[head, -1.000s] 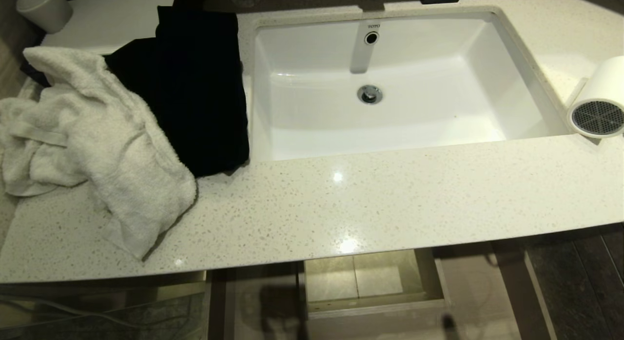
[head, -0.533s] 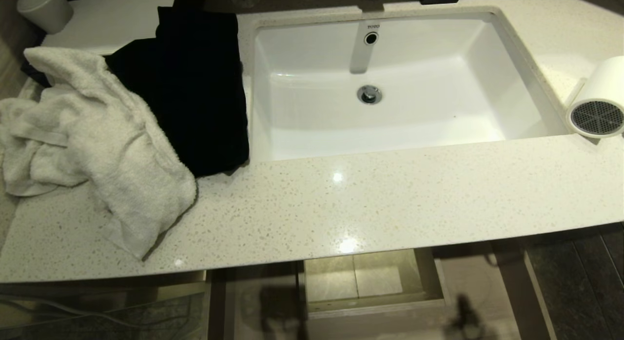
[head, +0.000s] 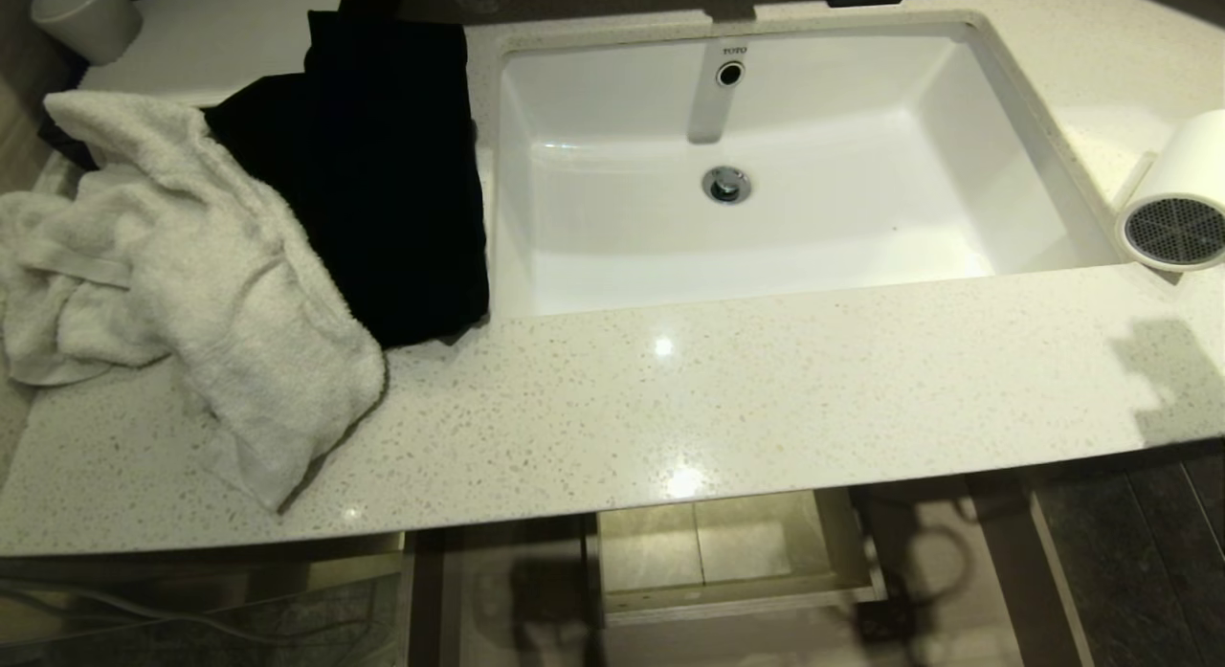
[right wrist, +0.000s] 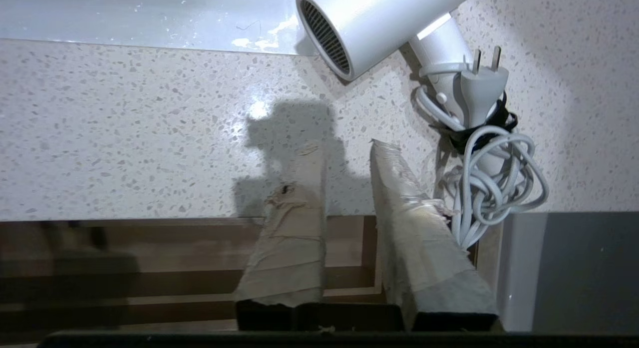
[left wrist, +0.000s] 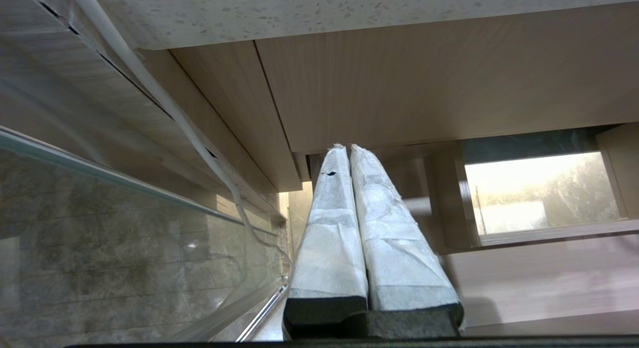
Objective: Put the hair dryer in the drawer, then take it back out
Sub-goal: Pick up the hairdryer
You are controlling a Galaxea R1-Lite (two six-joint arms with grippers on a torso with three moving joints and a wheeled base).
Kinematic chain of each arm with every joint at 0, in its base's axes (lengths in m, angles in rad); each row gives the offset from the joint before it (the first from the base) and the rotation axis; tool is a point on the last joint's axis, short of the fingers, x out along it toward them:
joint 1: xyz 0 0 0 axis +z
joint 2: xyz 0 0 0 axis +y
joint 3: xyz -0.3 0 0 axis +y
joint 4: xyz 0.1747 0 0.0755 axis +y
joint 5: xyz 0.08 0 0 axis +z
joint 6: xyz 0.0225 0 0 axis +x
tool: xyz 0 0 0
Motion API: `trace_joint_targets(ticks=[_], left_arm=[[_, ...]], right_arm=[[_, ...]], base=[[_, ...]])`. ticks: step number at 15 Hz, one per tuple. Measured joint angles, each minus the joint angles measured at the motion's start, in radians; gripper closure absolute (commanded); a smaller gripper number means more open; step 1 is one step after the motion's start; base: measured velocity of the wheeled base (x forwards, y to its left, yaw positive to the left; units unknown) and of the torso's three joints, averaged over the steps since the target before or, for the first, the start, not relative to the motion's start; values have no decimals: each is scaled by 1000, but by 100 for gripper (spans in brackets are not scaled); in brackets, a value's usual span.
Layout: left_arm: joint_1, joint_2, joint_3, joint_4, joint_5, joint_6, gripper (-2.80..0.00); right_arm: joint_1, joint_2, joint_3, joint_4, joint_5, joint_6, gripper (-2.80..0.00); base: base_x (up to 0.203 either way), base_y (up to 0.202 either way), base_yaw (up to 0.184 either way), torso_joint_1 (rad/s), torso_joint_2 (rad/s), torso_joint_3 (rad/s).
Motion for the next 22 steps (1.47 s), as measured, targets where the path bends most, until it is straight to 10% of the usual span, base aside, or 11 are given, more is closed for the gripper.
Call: trace_joint_targets(ticks=[9, 22], left_arm=[[0, 0, 0, 0, 0, 0, 0], [0, 0, 0, 0, 0, 0, 0]], right_arm=[[-511, 221, 15, -117, 639, -610, -280], [-600, 496, -160, -66, 715, -700, -280]], base=[[0, 0, 0, 0, 0, 0], [0, 0, 0, 0, 0, 0]])
